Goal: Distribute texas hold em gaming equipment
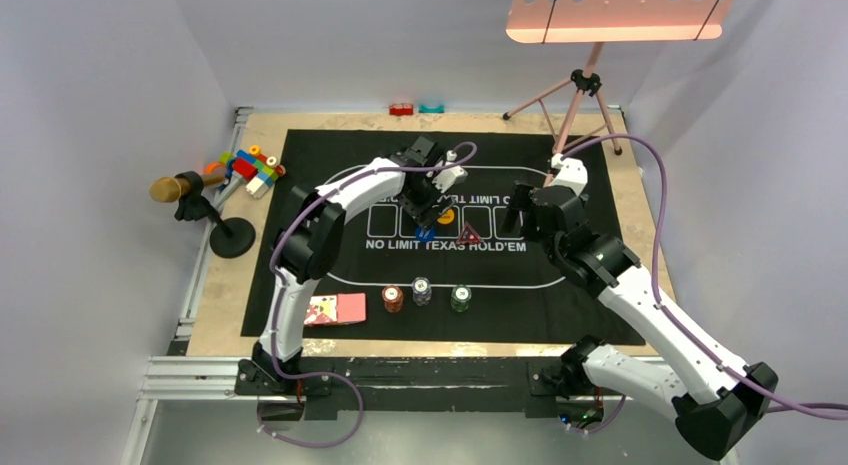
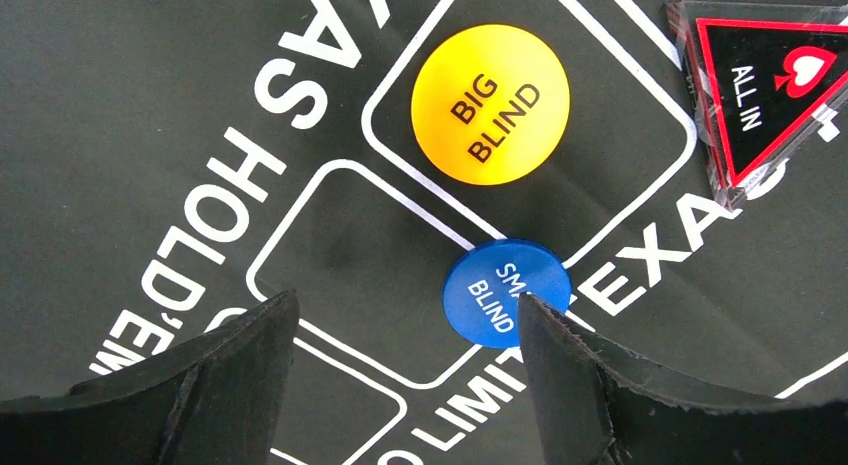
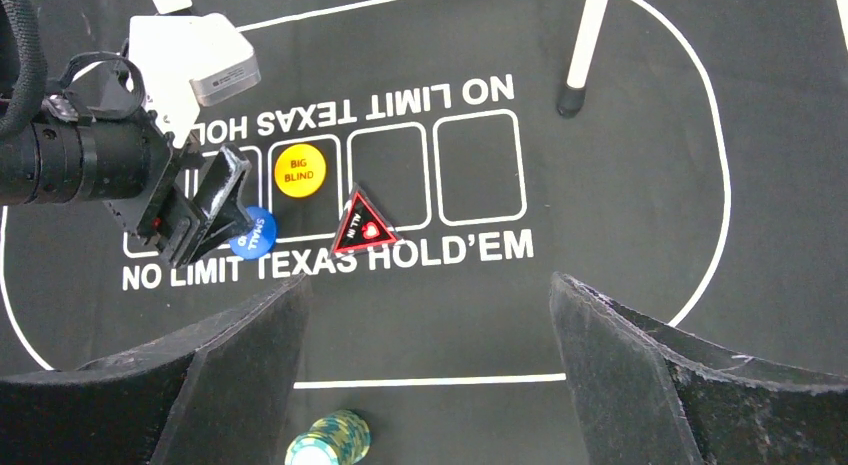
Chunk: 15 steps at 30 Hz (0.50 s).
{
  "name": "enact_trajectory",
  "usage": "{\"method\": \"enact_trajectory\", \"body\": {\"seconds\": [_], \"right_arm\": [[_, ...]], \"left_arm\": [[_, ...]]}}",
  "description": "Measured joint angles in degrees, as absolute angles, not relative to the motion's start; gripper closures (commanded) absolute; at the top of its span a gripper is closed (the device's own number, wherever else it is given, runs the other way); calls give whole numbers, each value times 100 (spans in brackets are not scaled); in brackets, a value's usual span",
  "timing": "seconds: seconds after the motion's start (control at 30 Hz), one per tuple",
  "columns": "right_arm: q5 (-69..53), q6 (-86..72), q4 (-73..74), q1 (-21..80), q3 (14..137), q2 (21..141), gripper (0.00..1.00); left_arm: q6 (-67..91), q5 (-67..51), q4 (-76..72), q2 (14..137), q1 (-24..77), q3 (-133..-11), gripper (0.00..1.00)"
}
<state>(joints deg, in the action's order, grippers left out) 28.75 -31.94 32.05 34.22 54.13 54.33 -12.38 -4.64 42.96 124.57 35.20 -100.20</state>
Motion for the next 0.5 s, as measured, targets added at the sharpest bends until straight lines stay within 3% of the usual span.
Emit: {"method": "enact_trajectory", "body": {"seconds": [0.5], "right_arm": [[2744,-3194,3170,3400,5290,5406,10]], "left_arm": [[-1002,-97,4047,12481,4134,-9686,25]]}}
